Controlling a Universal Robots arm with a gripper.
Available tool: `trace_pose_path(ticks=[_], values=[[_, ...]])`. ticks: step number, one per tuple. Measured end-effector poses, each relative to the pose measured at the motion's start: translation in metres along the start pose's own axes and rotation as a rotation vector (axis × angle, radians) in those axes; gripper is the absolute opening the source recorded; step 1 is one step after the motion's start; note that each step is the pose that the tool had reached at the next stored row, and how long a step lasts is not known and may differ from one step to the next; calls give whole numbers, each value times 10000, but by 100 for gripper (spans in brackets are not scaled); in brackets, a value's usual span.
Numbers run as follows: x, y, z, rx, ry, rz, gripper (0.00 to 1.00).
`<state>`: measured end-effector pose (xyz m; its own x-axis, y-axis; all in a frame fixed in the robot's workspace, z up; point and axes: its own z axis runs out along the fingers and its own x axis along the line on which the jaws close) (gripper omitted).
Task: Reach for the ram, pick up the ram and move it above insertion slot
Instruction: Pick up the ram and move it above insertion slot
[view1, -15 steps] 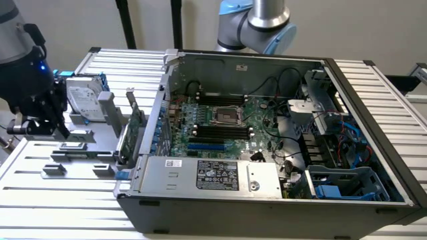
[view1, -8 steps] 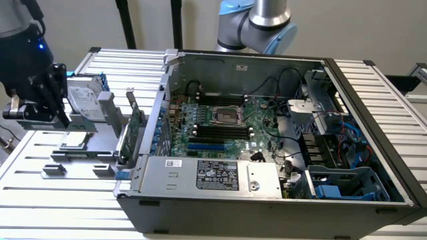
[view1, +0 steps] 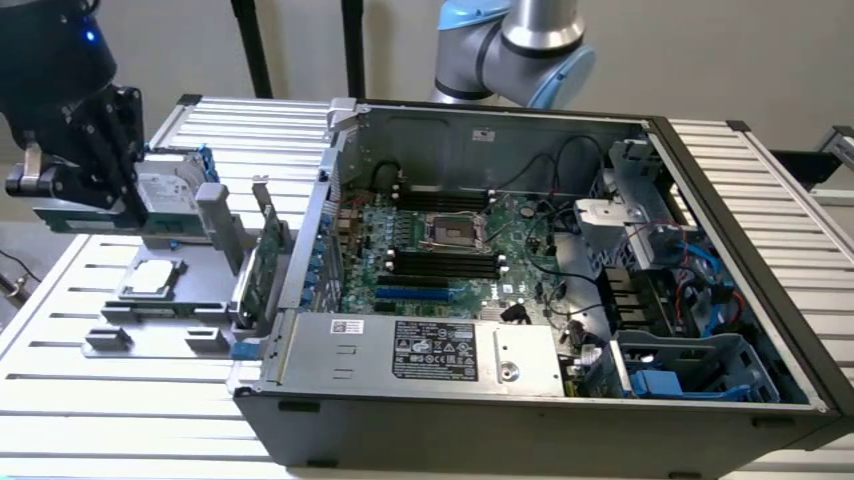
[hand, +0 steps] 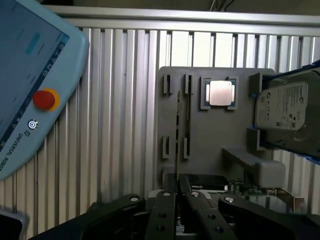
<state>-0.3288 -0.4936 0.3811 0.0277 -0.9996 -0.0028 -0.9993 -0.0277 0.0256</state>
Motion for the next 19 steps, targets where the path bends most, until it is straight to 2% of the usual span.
trace_pose_path(ticks=[6, 19], values=[[-10, -204, -171, -1, 0, 0, 13], [-6, -785, -267, -12, -90, -2, 13]])
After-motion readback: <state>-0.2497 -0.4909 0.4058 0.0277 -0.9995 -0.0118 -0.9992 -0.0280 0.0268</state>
